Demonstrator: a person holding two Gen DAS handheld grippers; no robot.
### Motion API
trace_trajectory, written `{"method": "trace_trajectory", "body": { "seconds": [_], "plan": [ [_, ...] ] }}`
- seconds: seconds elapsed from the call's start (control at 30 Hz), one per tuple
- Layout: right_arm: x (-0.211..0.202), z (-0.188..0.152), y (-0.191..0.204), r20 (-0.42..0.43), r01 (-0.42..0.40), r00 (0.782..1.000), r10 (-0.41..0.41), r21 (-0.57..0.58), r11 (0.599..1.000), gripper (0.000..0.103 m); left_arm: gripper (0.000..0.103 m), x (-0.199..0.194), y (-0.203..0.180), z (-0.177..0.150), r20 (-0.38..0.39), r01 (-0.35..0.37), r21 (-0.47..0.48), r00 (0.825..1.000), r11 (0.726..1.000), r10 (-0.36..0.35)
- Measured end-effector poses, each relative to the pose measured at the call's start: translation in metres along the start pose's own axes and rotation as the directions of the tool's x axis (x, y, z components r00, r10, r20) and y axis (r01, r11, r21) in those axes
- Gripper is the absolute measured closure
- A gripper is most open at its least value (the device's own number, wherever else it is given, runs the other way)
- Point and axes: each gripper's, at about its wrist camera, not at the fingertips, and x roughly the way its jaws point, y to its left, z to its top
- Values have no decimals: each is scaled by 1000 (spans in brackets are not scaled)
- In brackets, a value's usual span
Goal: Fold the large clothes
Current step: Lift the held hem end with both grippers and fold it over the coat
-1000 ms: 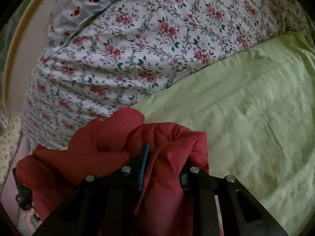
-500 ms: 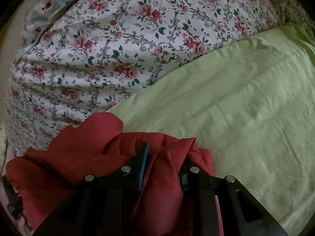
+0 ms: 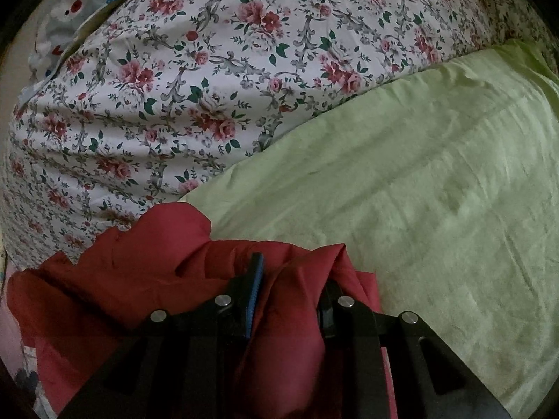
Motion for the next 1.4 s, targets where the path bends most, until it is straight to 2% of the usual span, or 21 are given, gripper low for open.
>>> {"method": "trace_trajectory", "body": {
  "seconds": [0.17, 0.27, 0.3, 0.37, 0.43, 0.5, 0.6, 0.67, 0.73, 0.83, 0.93, 1.23, 1.4],
  "plan": [
    [2, 2, -1, -5, -4, 1000, 4, 9, 1000, 81, 39, 36, -27, -16, -58, -42, 103, 997, 994, 48],
    [0, 2, -1, -2, -12, 1000, 12, 18, 1000, 80, 37, 60, -27, -20, -55, -132, 143, 988, 981, 141],
    [-3, 1, -1, 0, -21, 1000, 21, 24, 999, 76, 36, 69, -25, -20, -54, -161, 148, 984, 976, 171],
    [-14, 0, -1, 14, -49, 999, 48, 39, 998, 69, 36, 80, -18, -18, -63, -174, 134, 981, 976, 183],
    [-30, -3, 1, 43, -63, 997, 61, 34, 997, 57, 37, 85, -17, -15, -63, -187, 133, 978, 973, 197],
    [-54, -8, 5, 95, -49, 994, 48, 8, 999, 38, 36, 86, -19, -13, -65, -197, 135, 976, 971, 207],
    [-92, -21, 16, 186, -55, 980, 66, -65, 996, 36, 36, 89, -19, -14, -71, -198, 130, 975, 971, 209],
    [-109, -32, 28, 199, -67, 976, 93, -132, 989, 34, 36, 89, -18, -16, -74, -202, 128, 974, 971, 212],
    [-109, -43, 48, 137, -95, 982, 130, -231, 968, 31, 36, 92, -19, -13, -77, -210, 132, 972, 969, 222],
    [-88, -57, 76, 2, -125, 991, 135, -360, 924, 32, 36, 94, -19, -10, -86, -208, 131, 972, 969, 220],
    [-56, -58, 81, -84, -93, 994, 64, -395, 914, 33, 36, 93, -13, -6, -91, -202, 132, 973, 971, 214],
    [-12, -27, 57, -123, -10, 992, -28, -295, 955, 33, 37, 109, 10, 13, -103, -230, 63, 966, 971, 235],
    [-1, -25, 53, -122, -2, 992, -32, -267, 964, 32, 37, 116, 12, 17, -113, -237, 57, 964, 970, 242]
  ]
}}
